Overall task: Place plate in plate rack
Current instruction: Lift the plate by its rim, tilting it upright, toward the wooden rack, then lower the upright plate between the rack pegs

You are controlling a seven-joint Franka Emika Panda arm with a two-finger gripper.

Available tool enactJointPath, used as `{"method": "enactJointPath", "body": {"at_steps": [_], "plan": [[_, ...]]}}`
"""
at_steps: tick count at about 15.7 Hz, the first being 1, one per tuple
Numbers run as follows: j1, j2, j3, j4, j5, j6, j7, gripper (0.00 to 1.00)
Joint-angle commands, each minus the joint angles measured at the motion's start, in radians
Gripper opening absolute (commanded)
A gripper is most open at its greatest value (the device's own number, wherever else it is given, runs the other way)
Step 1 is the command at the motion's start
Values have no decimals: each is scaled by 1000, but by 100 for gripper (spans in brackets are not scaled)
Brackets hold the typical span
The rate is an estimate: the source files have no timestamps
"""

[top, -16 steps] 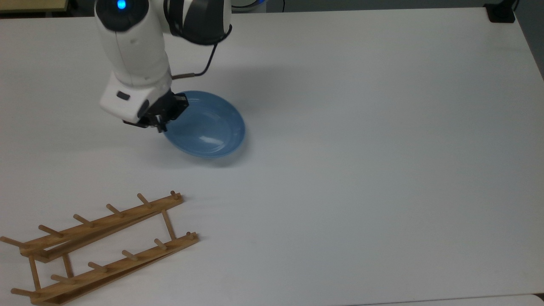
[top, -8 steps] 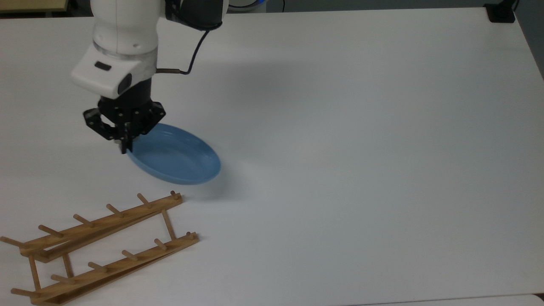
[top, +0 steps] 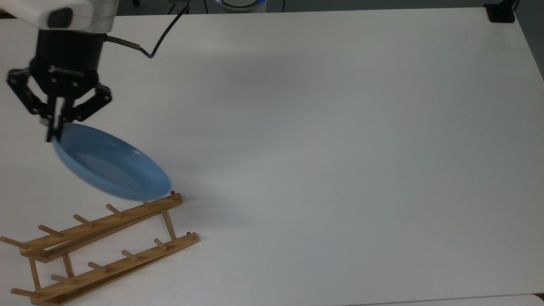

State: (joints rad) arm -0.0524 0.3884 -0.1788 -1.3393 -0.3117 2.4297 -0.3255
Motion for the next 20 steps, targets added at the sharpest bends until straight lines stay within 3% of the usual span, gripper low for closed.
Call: {"method": "enactJointPath", "body": {"at_steps": [1, 3, 4, 6, 11, 14, 20], "plan": [[16, 7, -42, 0, -237, 48, 294, 0], [43, 7, -68, 0, -361, 43, 388, 0], [86, 9, -105, -1, -400, 39, 425, 0], [149, 23, -192, -1, -414, 37, 453, 0], [285, 53, -339, -1, -417, 34, 454, 0], [324, 72, -369, -4, -418, 34, 454, 0], [333, 130, -367, -1, -452, 34, 457, 0]]}}
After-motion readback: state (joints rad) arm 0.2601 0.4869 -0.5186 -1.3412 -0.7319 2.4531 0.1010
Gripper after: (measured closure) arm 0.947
